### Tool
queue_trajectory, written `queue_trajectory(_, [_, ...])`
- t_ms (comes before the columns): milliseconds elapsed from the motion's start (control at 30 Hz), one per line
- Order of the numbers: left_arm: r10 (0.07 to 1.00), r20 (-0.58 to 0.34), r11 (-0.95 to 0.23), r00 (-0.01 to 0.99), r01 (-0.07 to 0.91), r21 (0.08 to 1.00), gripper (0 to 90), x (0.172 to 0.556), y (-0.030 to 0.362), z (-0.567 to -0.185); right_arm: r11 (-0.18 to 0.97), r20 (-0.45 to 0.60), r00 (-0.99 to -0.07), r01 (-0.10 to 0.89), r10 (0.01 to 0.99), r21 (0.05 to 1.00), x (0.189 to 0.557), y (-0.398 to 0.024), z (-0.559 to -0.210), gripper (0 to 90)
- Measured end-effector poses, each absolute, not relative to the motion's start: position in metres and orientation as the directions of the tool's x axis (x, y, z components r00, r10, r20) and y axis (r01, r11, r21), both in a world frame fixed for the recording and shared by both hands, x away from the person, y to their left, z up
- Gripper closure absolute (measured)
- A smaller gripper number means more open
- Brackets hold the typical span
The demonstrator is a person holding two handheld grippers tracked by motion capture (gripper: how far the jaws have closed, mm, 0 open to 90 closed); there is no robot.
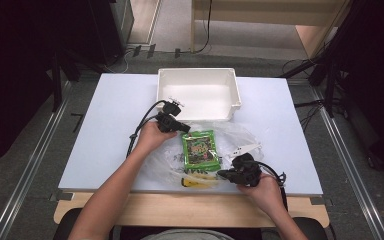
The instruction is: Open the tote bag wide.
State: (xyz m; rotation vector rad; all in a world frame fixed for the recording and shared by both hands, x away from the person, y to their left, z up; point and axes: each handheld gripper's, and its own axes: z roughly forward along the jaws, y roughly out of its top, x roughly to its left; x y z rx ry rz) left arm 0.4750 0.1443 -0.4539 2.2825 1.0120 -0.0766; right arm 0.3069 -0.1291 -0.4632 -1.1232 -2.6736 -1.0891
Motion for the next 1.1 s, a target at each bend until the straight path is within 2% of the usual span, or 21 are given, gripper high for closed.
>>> queue_trajectory(400, [0.650, -0.293, -0.501, 0.701, 0.686, 0.528, 89.1, 0.477, 0.146, -0.457, 0.517, 0.308, -0.748, 0.640, 0.588, 0.568, 0.288, -0.125, -0.469, 90.0])
queue_trajectory(867, [0.645, -0.295, -0.508, 0.705, 0.684, 0.523, 88.3, 0.476, 0.144, -0.456, 0.461, 0.277, -0.739, 0.620, 0.614, 0.634, 0.309, -0.123, -0.439, 90.0])
queue_trajectory(1100, [0.648, -0.294, -0.506, 0.703, 0.686, 0.524, 88.4, 0.475, 0.143, -0.456, 0.470, 0.283, -0.767, 0.594, 0.576, 0.653, 0.318, -0.104, -0.428, 90.0])
